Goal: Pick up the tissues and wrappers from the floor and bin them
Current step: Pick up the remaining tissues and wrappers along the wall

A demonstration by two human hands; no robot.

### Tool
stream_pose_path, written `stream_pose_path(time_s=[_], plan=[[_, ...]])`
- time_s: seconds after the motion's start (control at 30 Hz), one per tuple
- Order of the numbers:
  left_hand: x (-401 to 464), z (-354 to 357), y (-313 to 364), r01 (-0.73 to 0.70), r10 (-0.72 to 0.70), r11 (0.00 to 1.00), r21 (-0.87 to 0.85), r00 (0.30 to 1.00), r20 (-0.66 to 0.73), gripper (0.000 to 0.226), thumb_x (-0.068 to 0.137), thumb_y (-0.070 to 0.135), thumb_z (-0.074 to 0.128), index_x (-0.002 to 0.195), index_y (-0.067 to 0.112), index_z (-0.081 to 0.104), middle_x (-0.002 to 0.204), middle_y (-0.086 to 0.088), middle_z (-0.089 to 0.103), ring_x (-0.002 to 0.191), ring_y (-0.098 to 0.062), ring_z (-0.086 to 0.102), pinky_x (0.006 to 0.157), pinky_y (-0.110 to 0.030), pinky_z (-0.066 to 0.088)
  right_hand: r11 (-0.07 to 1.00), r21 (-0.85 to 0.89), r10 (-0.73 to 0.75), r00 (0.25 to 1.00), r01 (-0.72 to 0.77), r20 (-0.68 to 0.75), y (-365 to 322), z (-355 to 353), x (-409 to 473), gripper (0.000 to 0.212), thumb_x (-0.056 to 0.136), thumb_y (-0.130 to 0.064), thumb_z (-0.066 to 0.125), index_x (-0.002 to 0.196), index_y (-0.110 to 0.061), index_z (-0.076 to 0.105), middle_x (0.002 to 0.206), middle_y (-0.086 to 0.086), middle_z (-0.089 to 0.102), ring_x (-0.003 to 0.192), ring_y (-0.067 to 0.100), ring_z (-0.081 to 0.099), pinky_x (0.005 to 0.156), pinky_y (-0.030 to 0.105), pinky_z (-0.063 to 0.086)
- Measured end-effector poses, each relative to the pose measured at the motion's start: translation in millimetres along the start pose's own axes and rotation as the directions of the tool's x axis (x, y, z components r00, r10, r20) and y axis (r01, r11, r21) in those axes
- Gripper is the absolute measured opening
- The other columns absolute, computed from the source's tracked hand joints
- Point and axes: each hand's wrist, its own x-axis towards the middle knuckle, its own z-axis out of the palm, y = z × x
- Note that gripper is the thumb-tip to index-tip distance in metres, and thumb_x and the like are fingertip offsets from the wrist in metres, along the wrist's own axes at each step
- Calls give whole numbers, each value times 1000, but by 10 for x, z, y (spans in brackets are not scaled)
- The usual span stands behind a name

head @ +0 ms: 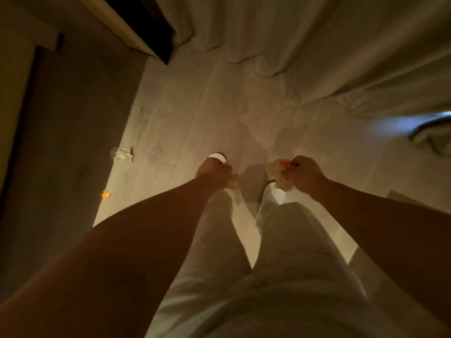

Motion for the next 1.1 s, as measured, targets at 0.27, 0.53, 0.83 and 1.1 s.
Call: stream_pose_path(time_s=[0.27,0.53,0.83,1.1], plan=[[-1011,-353,-490,31,-99,911,-412,985,-145,30,76,31,82,88,8,66,77,-7,72,62,-20,67,64,-35,60,980,-80,-173,977,184,126,-548,-125,-763,23,76,-14,73,65,-16,53,70,4,54,71,24,55,62,30,39],[-1248,-741,-1633,25,-225,754,-656,949,-222,41,91,21,62,117,-10,62,90,-22,72,43,-15,56,29,-17,38,909,-201,-329,924,366,196,-1385,705,-1306,14,78,-15,75,84,-7,65,87,11,64,81,27,61,73,38,50],[-1187,-1857,-3647,31,-299,705,-709,919,-256,18,84,3,49,69,12,48,66,-6,50,63,-28,56,53,-30,50,923,-147,-322,923,356,212,-2307,2700,-2043,10,81,-9,72,82,-12,62,93,12,65,87,29,64,81,40,55],[-682,-2534,-5069,92,-434,606,-790,871,-231,24,88,4,43,102,11,62,98,-12,63,89,-38,66,66,-45,61,896,-267,-299,926,355,229,-2980,4041,-1996,12,82,-16,70,86,-6,63,85,12,63,81,26,61,67,28,46]])
